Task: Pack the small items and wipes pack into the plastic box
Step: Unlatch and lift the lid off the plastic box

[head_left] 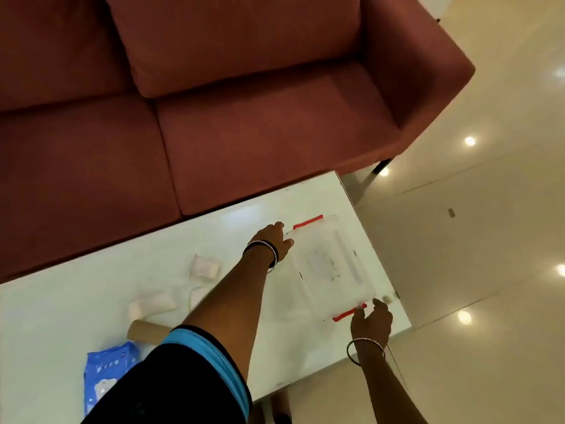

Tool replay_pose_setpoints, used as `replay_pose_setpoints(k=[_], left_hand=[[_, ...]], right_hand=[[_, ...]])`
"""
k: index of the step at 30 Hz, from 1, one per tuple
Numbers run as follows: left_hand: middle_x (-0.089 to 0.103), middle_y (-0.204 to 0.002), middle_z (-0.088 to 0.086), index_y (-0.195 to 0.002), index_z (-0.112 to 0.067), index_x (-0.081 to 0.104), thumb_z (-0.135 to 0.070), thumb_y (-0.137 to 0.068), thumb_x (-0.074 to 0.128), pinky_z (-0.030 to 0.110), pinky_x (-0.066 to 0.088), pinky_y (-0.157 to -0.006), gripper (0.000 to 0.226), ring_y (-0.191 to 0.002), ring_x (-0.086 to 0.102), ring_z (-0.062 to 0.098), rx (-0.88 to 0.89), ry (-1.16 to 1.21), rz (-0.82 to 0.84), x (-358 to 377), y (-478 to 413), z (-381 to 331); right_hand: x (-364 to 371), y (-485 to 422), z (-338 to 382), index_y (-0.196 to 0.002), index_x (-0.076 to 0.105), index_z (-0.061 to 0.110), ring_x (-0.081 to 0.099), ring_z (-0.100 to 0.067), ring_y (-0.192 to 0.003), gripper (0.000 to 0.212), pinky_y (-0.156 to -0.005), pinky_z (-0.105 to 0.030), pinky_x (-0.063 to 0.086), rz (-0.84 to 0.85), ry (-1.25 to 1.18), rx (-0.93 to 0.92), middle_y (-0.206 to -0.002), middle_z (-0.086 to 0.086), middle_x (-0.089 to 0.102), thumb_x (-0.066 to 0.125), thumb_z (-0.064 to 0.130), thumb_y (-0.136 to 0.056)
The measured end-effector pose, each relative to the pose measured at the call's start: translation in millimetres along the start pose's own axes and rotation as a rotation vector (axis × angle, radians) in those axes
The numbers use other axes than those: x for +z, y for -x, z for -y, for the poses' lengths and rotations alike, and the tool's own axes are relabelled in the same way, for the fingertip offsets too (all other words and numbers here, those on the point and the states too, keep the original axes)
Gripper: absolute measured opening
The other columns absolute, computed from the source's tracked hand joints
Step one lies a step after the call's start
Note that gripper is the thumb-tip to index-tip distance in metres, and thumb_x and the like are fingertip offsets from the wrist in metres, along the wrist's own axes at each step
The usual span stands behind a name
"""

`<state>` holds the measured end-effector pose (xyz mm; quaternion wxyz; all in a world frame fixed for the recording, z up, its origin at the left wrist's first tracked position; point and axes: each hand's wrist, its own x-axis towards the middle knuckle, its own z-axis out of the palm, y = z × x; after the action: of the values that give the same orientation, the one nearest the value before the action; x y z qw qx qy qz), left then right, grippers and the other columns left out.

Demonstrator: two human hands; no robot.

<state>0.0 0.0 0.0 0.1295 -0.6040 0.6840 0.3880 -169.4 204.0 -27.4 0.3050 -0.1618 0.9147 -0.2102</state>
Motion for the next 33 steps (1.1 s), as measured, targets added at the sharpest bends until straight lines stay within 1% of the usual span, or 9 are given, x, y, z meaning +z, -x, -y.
replay_pose_setpoints(k=[3,7,11,15,18,20,23,28,33], left_hand=[[0.043,-0.147,0.016,-0.149,-0.014,0.023,-0.04,-0.094,0.052,0.043,0.037,-0.109,0.068,-0.133,0.043,0.034,-0.003,0.101,0.052,9,-20,-5],[0.038,-0.151,0.013,-0.15,-0.021,0.021,-0.043,-0.089,0.058,0.042,0.035,-0.11,0.075,-0.135,0.041,0.032,-0.015,0.266,0.115,22,-49,-11],[0.048,-0.14,0.011,-0.143,-0.02,0.037,-0.039,-0.087,0.061,0.036,0.041,-0.099,0.064,-0.123,0.05,0.029,-0.017,0.331,0.07,35,-66,-10],[0.054,-0.13,0.01,-0.135,-0.019,0.047,-0.039,-0.085,0.064,0.034,0.046,-0.092,0.056,-0.113,0.056,0.027,-0.011,0.403,0.005,45,-55,4],[0.057,-0.124,0.01,-0.132,-0.02,0.049,-0.038,-0.085,0.064,0.028,0.044,-0.085,0.053,-0.109,0.057,0.025,0.001,0.469,-0.049,51,-28,26],[0.06,-0.119,0.009,-0.13,-0.02,0.052,-0.037,-0.085,0.064,0.027,0.042,-0.083,0.049,-0.105,0.058,0.023,-0.014,0.521,-0.101,57,-2,43],[0.061,-0.113,0.008,-0.127,-0.021,0.055,-0.036,-0.087,0.063,0.029,0.047,-0.082,0.044,-0.094,0.059,0.018,-0.05,0.597,-0.174,70,43,68],[0.066,-0.103,0.006,-0.123,-0.019,0.058,-0.038,-0.09,0.06,0.039,0.055,-0.08,0.039,-0.086,0.066,0.02,-0.152,0.677,-0.243,97,118,114],[0.07,-0.085,0.003,-0.11,-0.018,0.061,-0.041,-0.092,0.056,0.023,0.047,-0.058,0.03,-0.07,0.067,0.016,-0.271,0.713,-0.307,125,172,159]], right_hand=[[10,-8,-7,-0.141,0.041,0.001,0.053,-0.04,-0.126,0.053,-0.105,-0.047,0.039,0.054,-0.107,0.159,-0.135,-0.026,0.056,0.061,0.018,-0.094],[24,-24,-19,-0.129,0.054,0.002,0.057,-0.04,-0.118,0.037,-0.101,-0.044,0.042,0.131,-0.111,0.159,-0.125,-0.022,0.064,0.046,0.026,-0.101],[34,-36,-27,-0.115,0.059,0.001,0.062,-0.044,-0.107,0.029,-0.097,-0.053,0.048,0.108,-0.156,0.144,-0.113,-0.023,0.066,0.047,0.023,-0.101],[31,-37,-27,-0.121,0.059,0.005,0.062,-0.043,-0.109,0.028,-0.098,-0.057,0.049,0.075,-0.196,0.173,-0.115,-0.022,0.066,0.048,0.019,-0.1],[21,-35,-27,-0.119,0.061,0.009,0.064,-0.039,-0.101,0.025,-0.091,-0.049,0.053,0.032,-0.209,0.142,-0.101,-0.014,0.068,0.048,0.017,-0.099],[12,-27,-24,-0.115,0.063,0.013,0.067,-0.026,-0.082,0.021,-0.069,-0.03,0.054,0.014,-0.23,0.092,-0.085,-0.001,0.066,0.049,0.015,-0.098],[3,-16,-18,-0.12,0.063,0.018,0.062,-0.01,-0.07,0.025,-0.049,-0.014,0.042,0.014,-0.224,0.007,-0.093,-0.003,0.067,0.051,0.019,-0.098],[7,7,-21,-0.11,0.066,0.03,0.066,-0.023,-0.082,0.017,-0.077,-0.048,0.058,0.108,-0.249,-0.069,-0.1,-0.005,0.072,0.061,0.029,-0.093],[30,38,-29,-0.11,0.068,0.031,0.066,-0.02,-0.083,0.02,-0.085,-0.042,0.054,0.181,-0.195,-0.174,-0.095,0.001,0.071,0.062,0.024,-0.093]])
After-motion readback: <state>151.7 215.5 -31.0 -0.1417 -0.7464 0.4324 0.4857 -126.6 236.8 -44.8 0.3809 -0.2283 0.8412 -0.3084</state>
